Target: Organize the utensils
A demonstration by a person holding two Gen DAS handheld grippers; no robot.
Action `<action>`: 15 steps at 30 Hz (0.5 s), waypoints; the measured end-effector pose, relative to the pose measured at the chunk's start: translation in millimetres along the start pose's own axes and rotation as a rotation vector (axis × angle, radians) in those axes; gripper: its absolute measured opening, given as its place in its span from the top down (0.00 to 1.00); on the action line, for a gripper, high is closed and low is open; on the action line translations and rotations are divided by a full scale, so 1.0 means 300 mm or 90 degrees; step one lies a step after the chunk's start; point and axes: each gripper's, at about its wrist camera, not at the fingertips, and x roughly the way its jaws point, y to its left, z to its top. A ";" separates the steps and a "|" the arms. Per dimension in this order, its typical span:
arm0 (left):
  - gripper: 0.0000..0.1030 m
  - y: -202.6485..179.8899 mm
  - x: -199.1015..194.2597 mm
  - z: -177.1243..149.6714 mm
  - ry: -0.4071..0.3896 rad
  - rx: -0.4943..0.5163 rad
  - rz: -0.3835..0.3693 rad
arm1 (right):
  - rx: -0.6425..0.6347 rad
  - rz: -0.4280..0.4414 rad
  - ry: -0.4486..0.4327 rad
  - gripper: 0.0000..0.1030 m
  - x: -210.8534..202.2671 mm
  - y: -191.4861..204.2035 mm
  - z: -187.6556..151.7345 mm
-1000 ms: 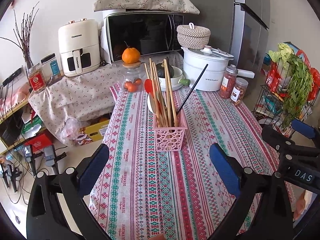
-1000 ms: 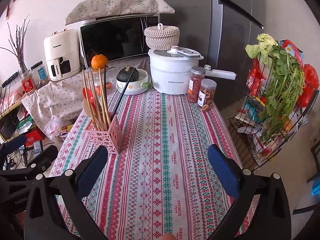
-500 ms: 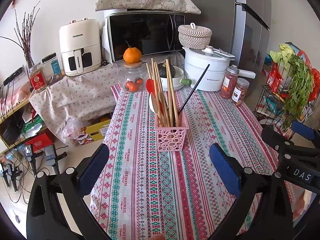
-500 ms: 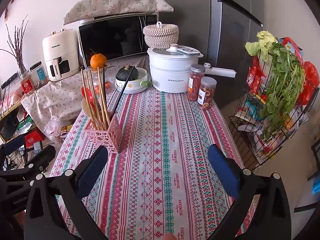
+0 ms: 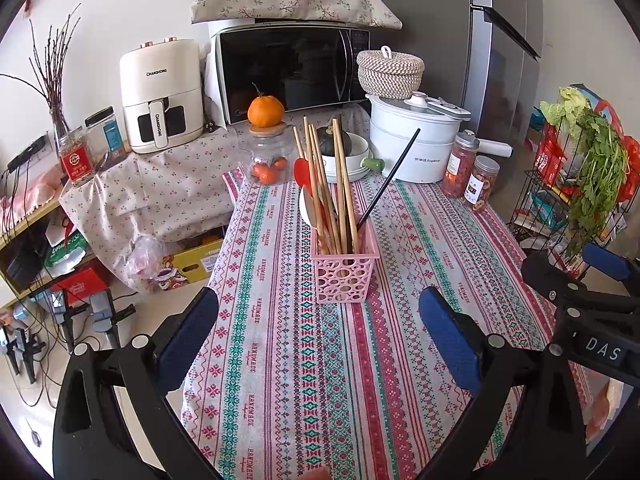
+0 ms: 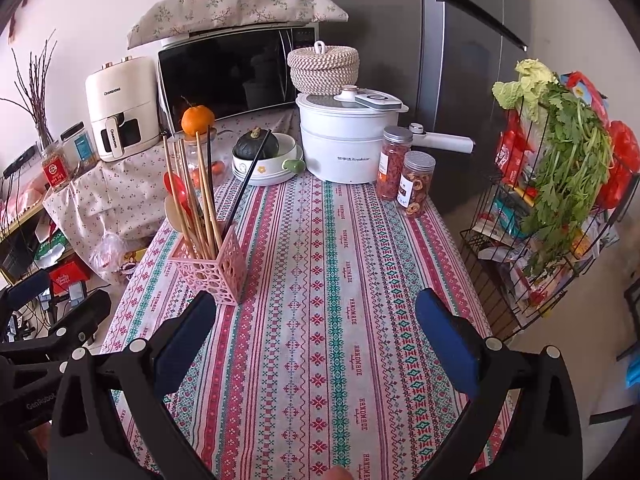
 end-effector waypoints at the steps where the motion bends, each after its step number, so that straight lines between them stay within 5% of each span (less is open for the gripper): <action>1: 0.06 0.000 0.000 0.000 0.000 0.000 0.000 | 0.001 0.000 0.000 0.06 0.000 0.000 0.000; 15: 0.07 -0.003 -0.003 -0.001 0.001 0.001 0.001 | 0.001 0.001 0.002 0.05 0.004 0.002 -0.002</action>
